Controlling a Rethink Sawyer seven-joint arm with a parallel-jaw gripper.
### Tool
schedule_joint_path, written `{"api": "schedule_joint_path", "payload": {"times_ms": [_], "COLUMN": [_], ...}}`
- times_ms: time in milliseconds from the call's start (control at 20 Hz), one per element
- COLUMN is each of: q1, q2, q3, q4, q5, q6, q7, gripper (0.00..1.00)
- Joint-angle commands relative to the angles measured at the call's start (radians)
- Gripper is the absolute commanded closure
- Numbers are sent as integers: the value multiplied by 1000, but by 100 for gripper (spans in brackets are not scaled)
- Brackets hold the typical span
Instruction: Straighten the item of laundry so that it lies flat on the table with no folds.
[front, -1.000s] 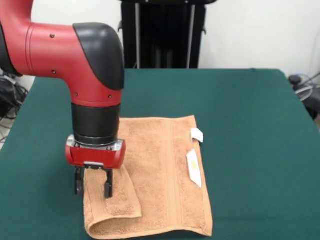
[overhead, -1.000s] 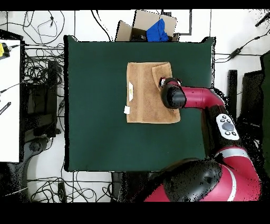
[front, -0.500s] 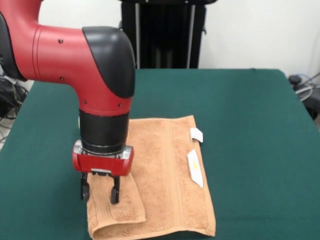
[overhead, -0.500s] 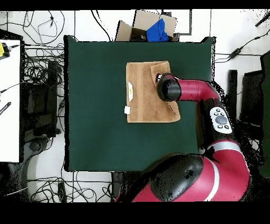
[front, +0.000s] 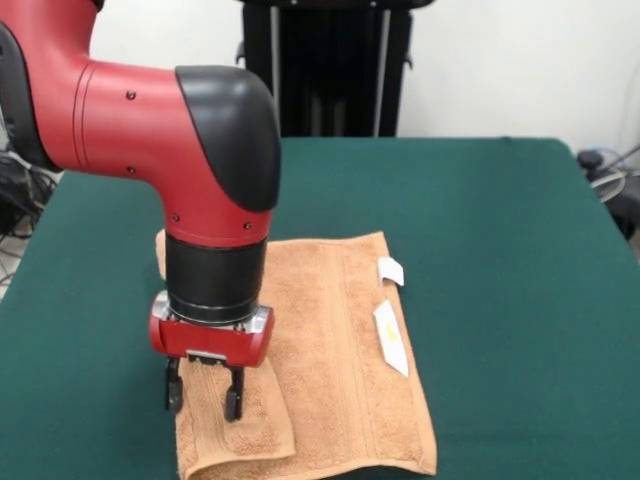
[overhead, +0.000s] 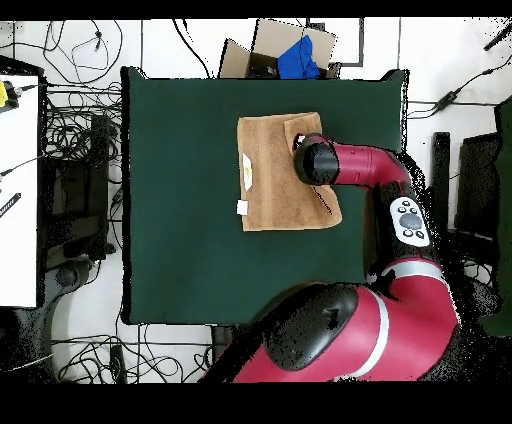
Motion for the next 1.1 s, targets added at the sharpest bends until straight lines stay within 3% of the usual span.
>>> {"api": "schedule_joint_path", "payload": {"times_ms": [50,700,1100], "q1": [55,95,134], "q2": [71,-1,-21], "q3": [7,-69,-93], "q4": [41,144,146], "q5": [79,127,170], "q6": [-35,-58,-60], "q7": [214,239,252], "gripper": [0,0,0]}}
